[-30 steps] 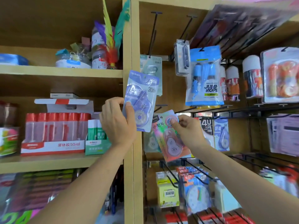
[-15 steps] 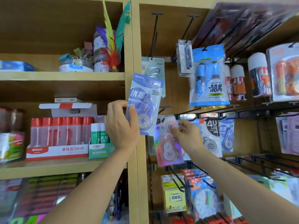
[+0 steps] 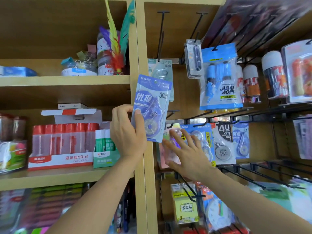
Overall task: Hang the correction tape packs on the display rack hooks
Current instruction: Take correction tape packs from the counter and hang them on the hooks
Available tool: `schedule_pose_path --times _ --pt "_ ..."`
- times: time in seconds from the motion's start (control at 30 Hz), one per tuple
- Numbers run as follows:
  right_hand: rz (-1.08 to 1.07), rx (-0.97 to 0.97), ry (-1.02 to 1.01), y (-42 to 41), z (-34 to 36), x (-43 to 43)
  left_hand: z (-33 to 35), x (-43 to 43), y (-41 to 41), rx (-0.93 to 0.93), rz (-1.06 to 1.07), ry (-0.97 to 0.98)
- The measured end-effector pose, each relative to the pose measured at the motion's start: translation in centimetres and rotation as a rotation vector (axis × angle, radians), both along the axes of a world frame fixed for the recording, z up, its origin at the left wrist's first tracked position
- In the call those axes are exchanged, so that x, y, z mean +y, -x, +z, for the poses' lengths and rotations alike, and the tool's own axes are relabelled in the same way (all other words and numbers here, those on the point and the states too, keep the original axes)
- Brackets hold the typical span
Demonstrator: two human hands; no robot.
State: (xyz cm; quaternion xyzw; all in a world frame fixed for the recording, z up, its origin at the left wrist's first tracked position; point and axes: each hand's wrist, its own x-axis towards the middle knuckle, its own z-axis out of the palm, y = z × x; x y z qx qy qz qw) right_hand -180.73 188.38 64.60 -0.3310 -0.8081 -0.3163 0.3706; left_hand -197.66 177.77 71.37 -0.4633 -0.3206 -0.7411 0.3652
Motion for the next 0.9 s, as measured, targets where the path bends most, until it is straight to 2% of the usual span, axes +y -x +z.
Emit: schedule_pose_path --times 0.1,0.17,0.23,0.33,0.4,0.43,0.7,0.83,0.9 --pt "-0.061 -0.087 0.184 0.8 1.4 1.5 0.0 -0.1 -0.1 0.003 0.011 0.008" --pt "-0.014 -0.057 0.316 1.3 2.2 2.0 0.0 -0.1 -0.1 0.025 0.034 0.006" --pt "0.243 0.195 0.472 1.3 3.1 0.6 0.1 -0.1 0.0 0.061 0.073 -0.002" --pt "0.889 0.738 0.769 0.6 3.9 -3.3 0.1 0.0 0.1 0.111 0.114 0.005" --pt "1.176 0.814 0.916 0.0 4.1 -5.8 0.1 0.0 0.1 0.142 0.13 0.019" --pt "1.222 0.789 0.927 -0.1 4.2 -6.7 0.2 0.0 0.1 0.157 0.139 0.029" --pt "1.228 0.872 0.883 0.3 5.0 -8.8 0.2 -0.5 -0.2 0.204 0.216 0.09" --pt "1.177 0.961 0.824 -2.1 4.3 -8.7 0.3 -0.8 -0.4 0.225 0.292 0.089" --pt "1.134 0.939 0.807 -4.1 3.5 -8.4 0.3 -1.0 -0.5 0.213 0.344 0.125"
